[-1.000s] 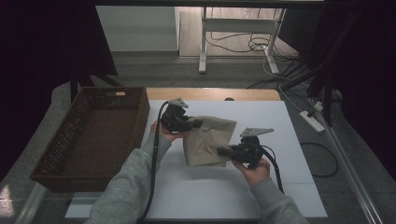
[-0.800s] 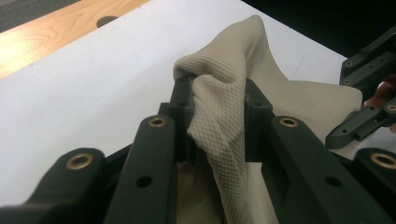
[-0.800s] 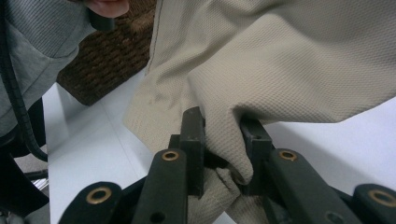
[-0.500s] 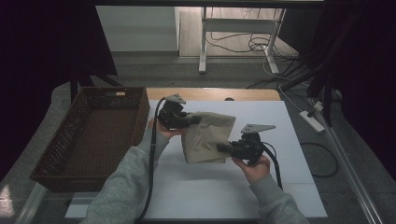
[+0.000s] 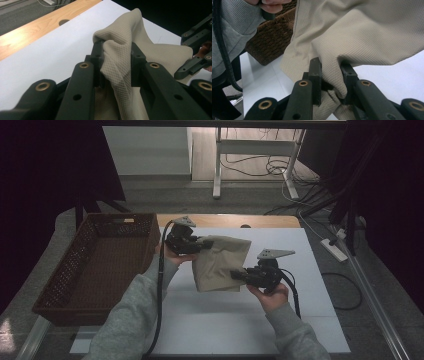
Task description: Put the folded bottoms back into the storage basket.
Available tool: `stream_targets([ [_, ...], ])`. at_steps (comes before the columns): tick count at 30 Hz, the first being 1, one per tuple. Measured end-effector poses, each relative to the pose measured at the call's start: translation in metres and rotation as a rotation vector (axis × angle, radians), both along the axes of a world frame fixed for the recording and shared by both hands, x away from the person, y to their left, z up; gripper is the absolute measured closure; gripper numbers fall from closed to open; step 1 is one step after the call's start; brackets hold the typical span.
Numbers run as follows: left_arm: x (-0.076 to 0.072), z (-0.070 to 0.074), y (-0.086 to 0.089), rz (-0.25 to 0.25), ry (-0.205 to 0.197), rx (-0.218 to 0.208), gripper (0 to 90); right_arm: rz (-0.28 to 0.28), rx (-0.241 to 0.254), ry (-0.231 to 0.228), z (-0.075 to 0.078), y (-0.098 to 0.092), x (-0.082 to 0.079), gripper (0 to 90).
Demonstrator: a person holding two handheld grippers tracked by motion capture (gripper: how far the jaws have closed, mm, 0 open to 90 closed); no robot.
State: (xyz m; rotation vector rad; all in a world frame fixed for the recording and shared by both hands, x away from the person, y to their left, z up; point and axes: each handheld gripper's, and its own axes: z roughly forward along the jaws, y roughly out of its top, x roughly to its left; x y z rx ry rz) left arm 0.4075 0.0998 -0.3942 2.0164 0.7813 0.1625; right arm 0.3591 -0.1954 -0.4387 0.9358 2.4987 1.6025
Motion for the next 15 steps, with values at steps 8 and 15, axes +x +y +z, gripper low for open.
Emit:
stream_targets([
  [8, -0.001, 0.007, 0.006, 0.01, -0.011, -0.003, 71.5, 0.007, 0.005, -0.016, 0.007, 0.006, 0.002, 75.1],
  [15, -0.002, 0.012, 0.012, 0.017, -0.018, -0.007, 71.5, 0.01, 0.013, -0.022, 0.01, 0.011, 0.002, 75.2],
])
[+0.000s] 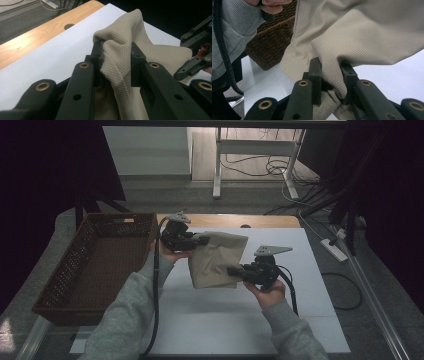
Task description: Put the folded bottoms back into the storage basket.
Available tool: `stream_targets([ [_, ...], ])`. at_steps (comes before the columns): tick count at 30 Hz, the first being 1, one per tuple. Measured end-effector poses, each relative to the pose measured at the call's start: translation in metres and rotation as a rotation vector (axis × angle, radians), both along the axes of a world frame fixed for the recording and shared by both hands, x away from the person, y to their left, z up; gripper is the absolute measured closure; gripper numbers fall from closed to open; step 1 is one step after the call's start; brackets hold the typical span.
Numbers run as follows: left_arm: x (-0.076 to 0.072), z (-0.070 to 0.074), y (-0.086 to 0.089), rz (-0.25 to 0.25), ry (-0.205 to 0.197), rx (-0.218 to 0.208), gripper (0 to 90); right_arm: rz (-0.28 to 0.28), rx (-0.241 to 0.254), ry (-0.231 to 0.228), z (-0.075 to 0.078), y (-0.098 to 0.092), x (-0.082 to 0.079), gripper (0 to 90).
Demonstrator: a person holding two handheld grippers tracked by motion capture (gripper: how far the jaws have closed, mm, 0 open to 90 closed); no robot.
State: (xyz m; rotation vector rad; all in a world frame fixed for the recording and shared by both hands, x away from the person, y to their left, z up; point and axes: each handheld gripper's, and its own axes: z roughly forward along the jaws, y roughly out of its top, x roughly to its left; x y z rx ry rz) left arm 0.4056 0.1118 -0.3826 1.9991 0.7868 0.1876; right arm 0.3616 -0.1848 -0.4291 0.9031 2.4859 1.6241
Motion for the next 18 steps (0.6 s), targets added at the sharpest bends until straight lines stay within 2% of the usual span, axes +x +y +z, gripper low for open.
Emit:
stream_targets([
  [18, -0.002, 0.007, 0.013, 0.019, -0.013, -0.006, 71.5, 0.015, 0.014, -0.012, 0.006, 0.013, 0.003, 75.2],
])
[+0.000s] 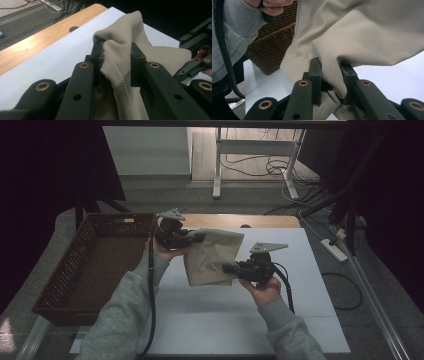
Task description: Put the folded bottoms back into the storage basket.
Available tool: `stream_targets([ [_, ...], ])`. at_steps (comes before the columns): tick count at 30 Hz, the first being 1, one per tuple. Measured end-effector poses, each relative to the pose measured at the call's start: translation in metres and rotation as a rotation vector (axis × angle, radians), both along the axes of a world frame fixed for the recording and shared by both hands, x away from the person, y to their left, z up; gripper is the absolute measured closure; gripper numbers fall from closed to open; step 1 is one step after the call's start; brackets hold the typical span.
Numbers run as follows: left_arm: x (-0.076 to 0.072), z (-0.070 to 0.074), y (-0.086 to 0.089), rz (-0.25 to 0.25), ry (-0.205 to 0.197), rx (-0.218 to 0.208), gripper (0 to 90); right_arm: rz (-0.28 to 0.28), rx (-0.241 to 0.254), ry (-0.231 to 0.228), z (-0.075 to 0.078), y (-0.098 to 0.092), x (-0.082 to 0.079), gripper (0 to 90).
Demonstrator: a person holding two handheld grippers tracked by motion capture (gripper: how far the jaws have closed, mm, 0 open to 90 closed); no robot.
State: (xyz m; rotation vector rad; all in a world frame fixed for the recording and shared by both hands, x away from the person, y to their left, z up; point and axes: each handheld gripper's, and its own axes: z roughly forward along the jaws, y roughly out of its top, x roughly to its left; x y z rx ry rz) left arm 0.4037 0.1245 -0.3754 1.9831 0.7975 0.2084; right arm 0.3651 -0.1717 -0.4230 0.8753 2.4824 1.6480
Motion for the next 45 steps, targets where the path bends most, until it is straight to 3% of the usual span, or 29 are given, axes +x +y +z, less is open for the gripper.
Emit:
stream_targets([
  [45, -0.012, 0.018, 0.055, 0.09, -0.033, -0.012, 71.5, 0.071, 0.018, -0.027, 0.02, 0.058, 0.015, 75.2],
])
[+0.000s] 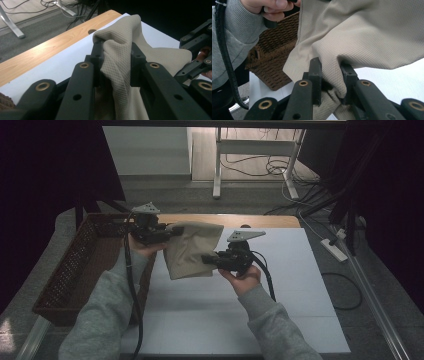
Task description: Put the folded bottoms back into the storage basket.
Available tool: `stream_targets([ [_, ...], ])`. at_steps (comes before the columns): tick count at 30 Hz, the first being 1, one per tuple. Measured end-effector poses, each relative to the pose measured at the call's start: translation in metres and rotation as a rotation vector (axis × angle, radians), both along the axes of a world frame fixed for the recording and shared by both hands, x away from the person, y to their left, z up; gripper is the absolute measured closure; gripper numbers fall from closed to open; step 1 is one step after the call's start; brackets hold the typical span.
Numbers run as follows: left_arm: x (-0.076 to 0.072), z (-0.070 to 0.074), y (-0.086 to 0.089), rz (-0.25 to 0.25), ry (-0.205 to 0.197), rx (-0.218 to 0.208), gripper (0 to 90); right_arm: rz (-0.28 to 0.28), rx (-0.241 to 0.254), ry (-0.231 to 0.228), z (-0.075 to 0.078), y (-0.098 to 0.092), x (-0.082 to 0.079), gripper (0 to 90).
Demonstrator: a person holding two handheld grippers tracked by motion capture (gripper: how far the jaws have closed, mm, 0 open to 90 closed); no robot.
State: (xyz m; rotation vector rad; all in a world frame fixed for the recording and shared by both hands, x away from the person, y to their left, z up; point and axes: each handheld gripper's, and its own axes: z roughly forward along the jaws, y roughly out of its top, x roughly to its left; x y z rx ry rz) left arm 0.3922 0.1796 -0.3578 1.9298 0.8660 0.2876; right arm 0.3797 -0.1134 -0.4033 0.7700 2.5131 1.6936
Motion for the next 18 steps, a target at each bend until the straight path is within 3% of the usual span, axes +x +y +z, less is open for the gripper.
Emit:
stream_targets([
  [18, -0.007, 0.009, 0.021, 0.034, -0.016, 0.002, 71.5, 0.029, 0.003, -0.015, 0.008, 0.024, 0.004, 75.3],
])
